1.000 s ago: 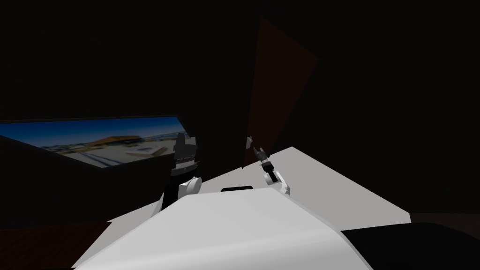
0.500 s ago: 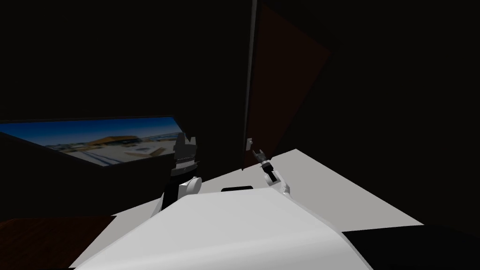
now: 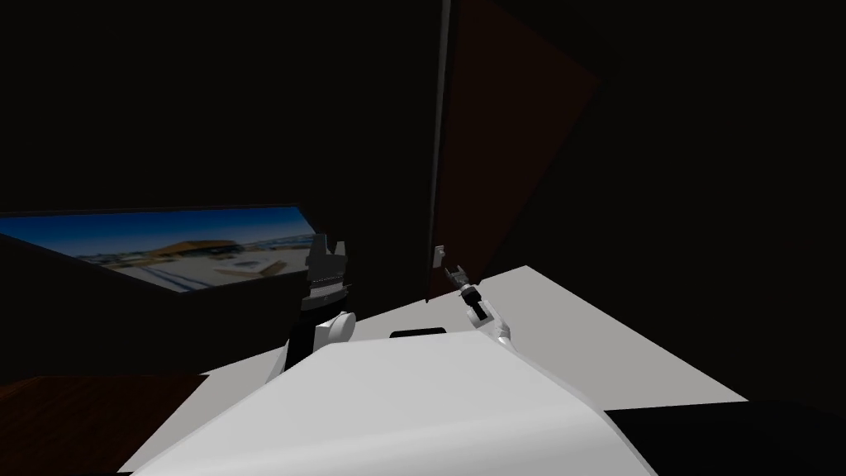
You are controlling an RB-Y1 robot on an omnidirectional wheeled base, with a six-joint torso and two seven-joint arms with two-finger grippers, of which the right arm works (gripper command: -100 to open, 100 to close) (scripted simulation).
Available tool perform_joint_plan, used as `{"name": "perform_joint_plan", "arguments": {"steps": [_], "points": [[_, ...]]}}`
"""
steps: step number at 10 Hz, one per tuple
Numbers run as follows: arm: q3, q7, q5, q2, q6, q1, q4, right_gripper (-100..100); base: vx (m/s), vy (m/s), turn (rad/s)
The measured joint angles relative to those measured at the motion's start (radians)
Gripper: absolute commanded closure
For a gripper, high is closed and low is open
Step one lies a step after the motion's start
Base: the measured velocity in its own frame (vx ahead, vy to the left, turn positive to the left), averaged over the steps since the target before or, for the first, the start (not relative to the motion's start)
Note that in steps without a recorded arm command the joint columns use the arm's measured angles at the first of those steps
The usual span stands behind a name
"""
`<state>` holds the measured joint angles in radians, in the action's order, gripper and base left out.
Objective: Pull the door open
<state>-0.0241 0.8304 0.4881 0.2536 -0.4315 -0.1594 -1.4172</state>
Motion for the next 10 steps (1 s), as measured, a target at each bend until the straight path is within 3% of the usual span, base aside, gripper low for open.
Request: {"name": "perform_joint_plan", "arguments": {"steps": [3,7,10], "points": [[0.069,0.041,-0.007,-0.033,0.002,0.033,0.065,-100,-0.006,-0.036,0.239],[0.149,0.083,-0.015,-0.066,0.024,0.055,0.104,-100,0.003,-0.031,0.187],[0.207,0.117,-0.020,-0.094,0.039,0.089,0.145,-100,0.018,-0.041,0.215]]}}
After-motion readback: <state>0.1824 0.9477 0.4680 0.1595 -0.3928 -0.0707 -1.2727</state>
